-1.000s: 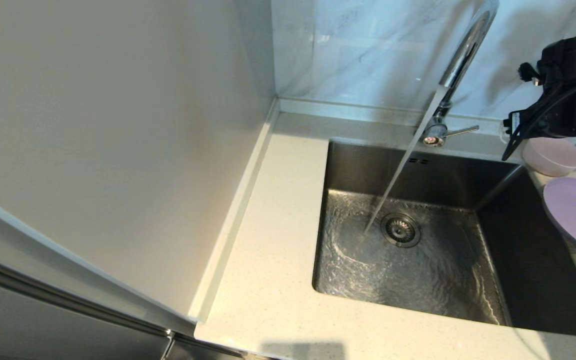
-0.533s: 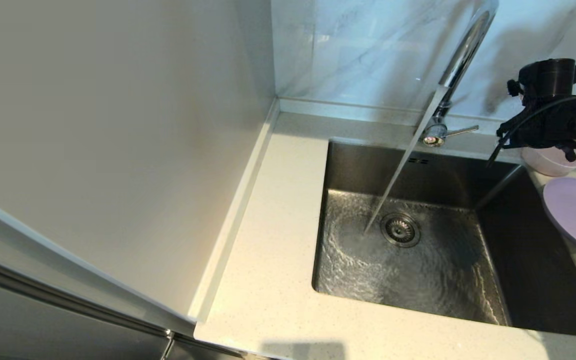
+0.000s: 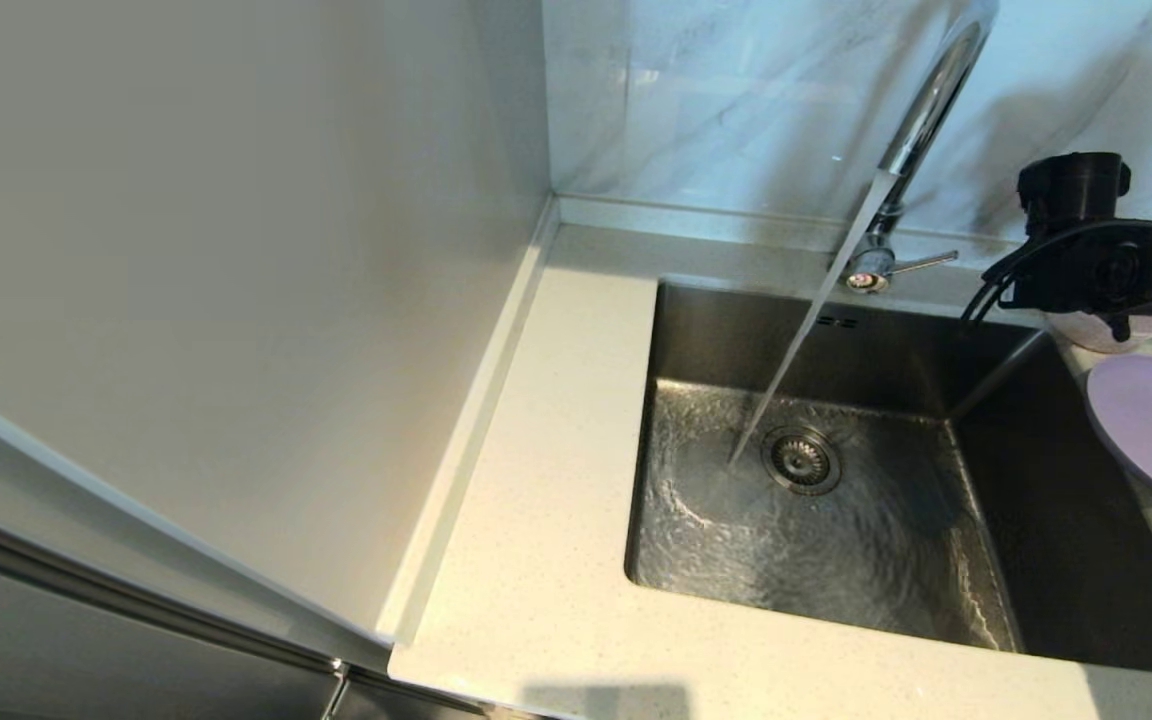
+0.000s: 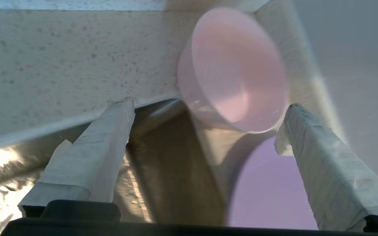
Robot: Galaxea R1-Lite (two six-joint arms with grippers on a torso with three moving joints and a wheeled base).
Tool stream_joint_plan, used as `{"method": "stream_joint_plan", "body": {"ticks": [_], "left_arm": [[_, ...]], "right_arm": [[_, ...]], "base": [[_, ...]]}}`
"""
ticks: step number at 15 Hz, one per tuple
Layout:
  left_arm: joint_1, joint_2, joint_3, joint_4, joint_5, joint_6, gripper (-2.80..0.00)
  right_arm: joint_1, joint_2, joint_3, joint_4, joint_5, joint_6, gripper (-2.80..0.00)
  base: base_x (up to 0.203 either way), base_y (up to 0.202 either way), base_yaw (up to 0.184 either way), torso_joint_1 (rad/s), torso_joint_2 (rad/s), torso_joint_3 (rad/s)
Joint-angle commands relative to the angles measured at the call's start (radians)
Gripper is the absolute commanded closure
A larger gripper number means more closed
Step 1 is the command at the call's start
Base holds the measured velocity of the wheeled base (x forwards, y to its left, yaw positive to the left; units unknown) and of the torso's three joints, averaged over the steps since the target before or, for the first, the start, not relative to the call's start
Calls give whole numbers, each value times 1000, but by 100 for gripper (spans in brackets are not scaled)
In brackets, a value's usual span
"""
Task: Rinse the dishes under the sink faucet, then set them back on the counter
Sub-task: Pick up the bowl
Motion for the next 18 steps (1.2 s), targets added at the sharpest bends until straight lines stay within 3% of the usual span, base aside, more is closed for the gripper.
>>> {"method": "stream_joint_plan", "body": {"ticks": [1, 6, 18], "left_arm": [[0, 0, 0, 0, -1, 0, 0], [0, 0, 0, 0, -1, 0, 0], [0, 0, 0, 0, -1, 0, 0]], "right_arm": [[-3, 28, -2, 1, -3, 75, -280], [-14, 47, -13, -1, 8, 184, -280], [-28, 53, -13, 6, 15, 200, -280]], "base": [[0, 0, 0, 0, 0, 0], [0, 0, 0, 0, 0, 0], [0, 0, 0, 0, 0, 0]]}}
